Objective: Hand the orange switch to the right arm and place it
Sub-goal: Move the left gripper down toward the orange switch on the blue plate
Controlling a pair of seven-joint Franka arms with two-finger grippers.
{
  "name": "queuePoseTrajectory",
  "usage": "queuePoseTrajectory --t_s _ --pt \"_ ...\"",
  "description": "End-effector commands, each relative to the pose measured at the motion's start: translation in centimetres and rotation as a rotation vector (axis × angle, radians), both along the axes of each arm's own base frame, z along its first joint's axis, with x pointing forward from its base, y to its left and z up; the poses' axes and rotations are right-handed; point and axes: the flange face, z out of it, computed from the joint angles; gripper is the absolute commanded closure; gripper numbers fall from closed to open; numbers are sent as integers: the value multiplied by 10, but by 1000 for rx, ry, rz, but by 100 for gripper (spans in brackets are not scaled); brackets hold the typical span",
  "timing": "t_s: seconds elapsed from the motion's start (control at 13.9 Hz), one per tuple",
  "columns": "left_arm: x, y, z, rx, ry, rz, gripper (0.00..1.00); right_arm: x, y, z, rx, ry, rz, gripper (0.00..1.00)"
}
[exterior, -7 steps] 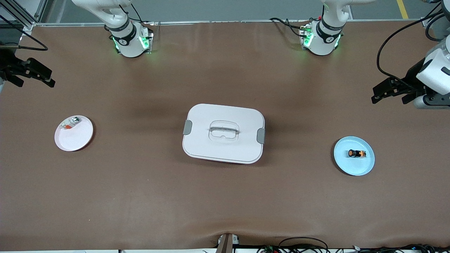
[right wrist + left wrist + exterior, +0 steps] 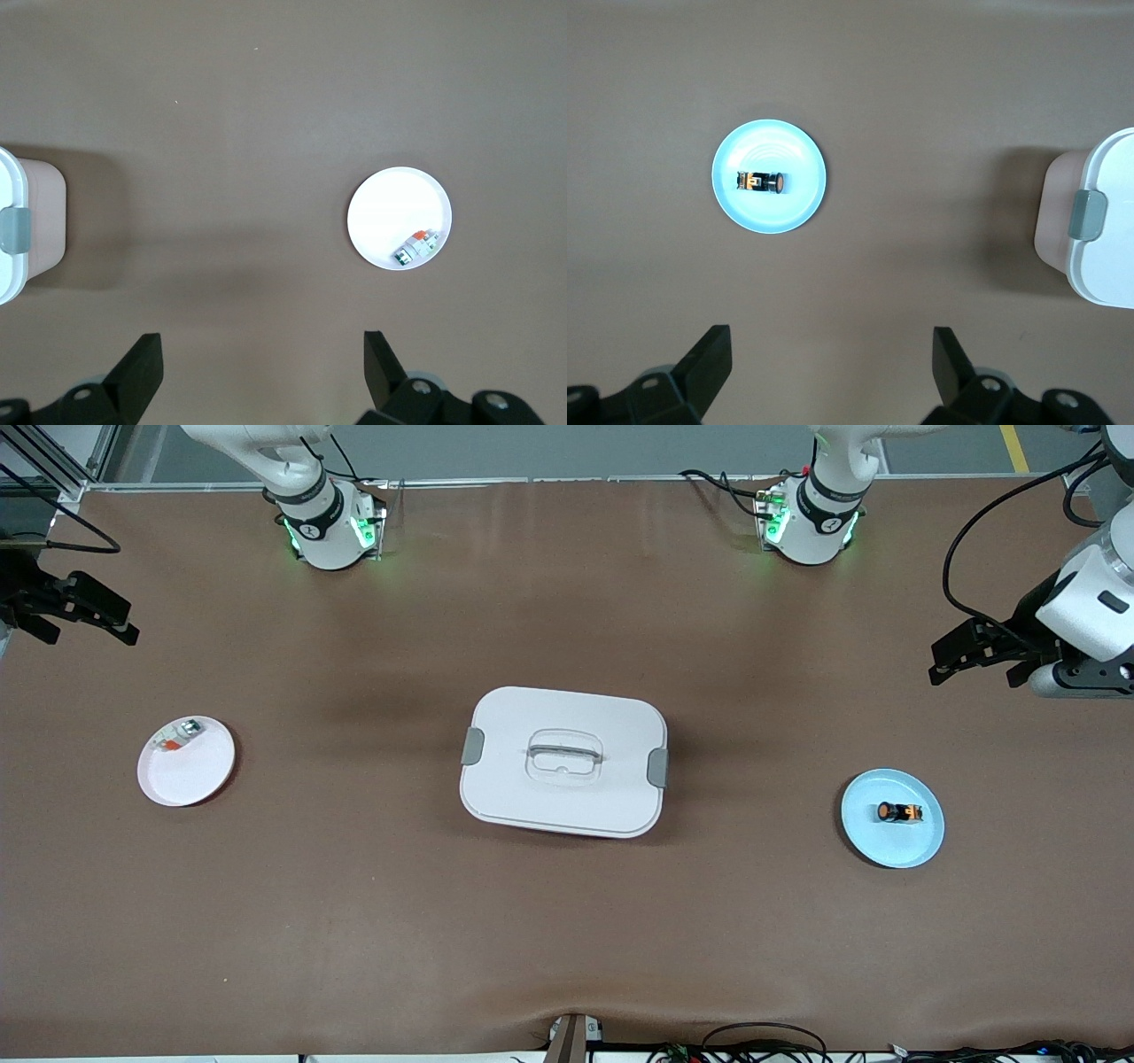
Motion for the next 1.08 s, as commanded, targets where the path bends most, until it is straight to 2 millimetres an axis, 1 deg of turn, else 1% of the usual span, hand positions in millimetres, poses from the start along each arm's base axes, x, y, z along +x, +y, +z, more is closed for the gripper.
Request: queuePoseTrajectory --t_s 0.0,0.07,0.14,0.29,0.5,0.58,0.65,0.86,1.01 --pt "2 8 5 32 -1 -5 0 -7 -2 2 -12 -5 3 0" --pt "2 8 5 39 -2 -8 0 -7 -2 2 -12 -5 3 0" --pt "4 13 1 41 4 1 0 -7 -2 1 -12 -3 3 0" --pt "13 20 -16 42 33 9 0 -7 -2 2 -12 -6 3 0" --pt "24 39 -43 38 79 19 0 -7 -2 1 -12 -5 3 0" --pt "28 46 -54 37 96 4 0 -7 -2 1 -12 -5 3 0" --pt "30 61 -63 34 110 5 0 -7 -2 2 -12 -6 3 0" --pt "32 94 -95 29 140 -43 0 -7 -2 1 -12 -5 3 0" --pt "33 105 -117 39 135 -38 0 -7 -2 2 -12 -5 3 0"
